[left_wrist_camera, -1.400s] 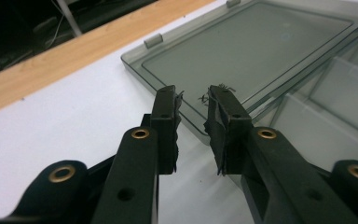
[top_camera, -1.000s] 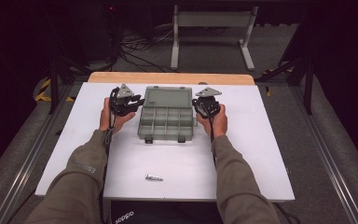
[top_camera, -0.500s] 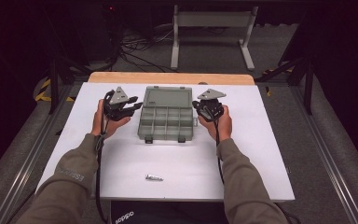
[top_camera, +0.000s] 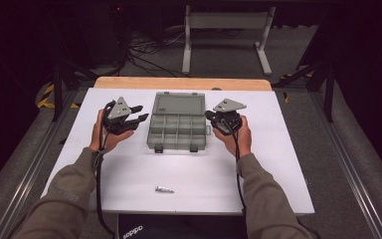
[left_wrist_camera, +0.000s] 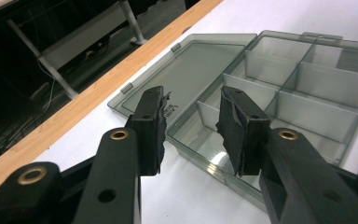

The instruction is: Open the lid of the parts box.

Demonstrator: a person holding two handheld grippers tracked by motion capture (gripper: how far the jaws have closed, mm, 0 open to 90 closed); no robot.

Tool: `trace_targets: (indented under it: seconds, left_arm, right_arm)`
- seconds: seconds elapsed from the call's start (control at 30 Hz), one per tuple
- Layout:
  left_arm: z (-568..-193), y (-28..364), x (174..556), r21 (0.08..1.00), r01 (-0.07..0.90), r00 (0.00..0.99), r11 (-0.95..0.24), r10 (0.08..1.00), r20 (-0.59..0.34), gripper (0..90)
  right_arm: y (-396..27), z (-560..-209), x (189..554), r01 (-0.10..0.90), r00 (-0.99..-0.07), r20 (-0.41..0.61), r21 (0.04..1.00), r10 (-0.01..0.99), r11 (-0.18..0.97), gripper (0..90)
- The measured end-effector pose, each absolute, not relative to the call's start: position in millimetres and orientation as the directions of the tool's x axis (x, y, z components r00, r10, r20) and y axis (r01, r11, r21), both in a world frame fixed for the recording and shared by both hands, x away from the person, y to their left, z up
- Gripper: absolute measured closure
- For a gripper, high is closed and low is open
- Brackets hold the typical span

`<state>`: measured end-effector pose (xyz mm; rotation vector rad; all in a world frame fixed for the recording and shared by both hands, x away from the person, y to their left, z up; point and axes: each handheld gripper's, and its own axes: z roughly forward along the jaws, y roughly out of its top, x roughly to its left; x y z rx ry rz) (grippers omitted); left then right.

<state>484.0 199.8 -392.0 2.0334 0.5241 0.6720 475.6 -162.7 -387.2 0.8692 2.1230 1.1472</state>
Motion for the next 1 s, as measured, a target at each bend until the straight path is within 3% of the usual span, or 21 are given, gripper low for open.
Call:
trace_targets:
  seconds: [0.7,1.0]
  left_arm:
    - [-401.1,210.8,449.4,0.872,0.052,0.770,-0.487,0.576,0.276,46.1]
    - [-400.9,210.2,436.7,0.876,0.029,0.781,-0.482,0.557,0.281,30.9]
  right_arm:
    - [-167.2,-395.4,439.8,0.213,-0.654,-0.182,0.887,0.734,0.410,80.4]
    - [-166.9,-393.5,430.6,0.193,-0.690,-0.164,0.897,0.705,0.397,72.3]
